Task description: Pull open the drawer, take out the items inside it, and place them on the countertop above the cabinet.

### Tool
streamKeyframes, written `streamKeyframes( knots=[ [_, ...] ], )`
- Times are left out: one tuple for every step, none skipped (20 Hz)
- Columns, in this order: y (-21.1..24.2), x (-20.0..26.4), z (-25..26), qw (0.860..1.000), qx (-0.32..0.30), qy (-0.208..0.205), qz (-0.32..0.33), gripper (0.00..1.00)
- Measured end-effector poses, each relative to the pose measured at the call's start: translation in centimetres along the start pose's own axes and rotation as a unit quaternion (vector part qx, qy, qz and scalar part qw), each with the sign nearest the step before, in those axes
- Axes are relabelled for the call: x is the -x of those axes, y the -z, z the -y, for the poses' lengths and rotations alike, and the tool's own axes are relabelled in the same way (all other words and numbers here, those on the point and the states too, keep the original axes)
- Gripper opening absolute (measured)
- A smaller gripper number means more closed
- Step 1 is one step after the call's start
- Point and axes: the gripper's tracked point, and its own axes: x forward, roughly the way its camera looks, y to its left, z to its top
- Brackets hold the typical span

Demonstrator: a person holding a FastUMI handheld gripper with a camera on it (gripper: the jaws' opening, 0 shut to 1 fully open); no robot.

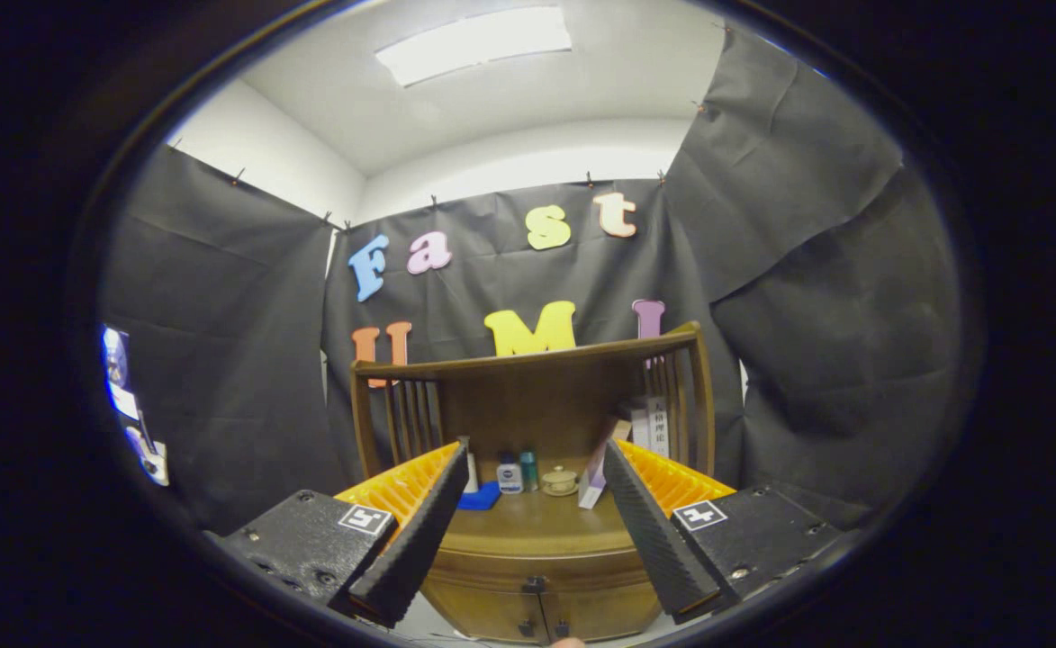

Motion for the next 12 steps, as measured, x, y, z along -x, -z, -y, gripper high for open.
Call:
streamKeyframes(
  knots=[
    [1.0,-0.5,-0.3,1.000,-0.001,-0.003,-0.009,0.98],
    [2.2,-0.9,-0.3,1.000,-0.003,-0.002,-0.024,0.98],
    [3.6,-1.4,-0.2,0.999,-0.005,-0.002,-0.038,0.98],
    [4.7,-1.9,-0.1,0.999,-0.010,0.000,-0.050,0.98],
    [5.9,-2.5,0.0,0.998,-0.014,0.002,-0.060,0.98],
    [7.0,-3.0,0.0,0.998,-0.017,0.001,-0.066,0.97],
    [8.1,-3.6,-0.2,0.997,-0.018,-0.003,-0.069,0.96],
    [9.4,-4.1,-0.3,0.997,-0.013,-0.003,-0.074,0.96],
    [10.8,-4.8,-0.2,0.997,-0.005,-0.003,-0.078,0.93],
    [12.3,-5.3,-0.1,0.996,0.003,-0.001,-0.086,0.93],
    [14.0,-6.0,-0.1,0.996,0.010,-0.001,-0.094,0.92],
    [15.5,-6.4,-0.2,0.995,0.014,-0.001,-0.103,0.92]
  ],
)
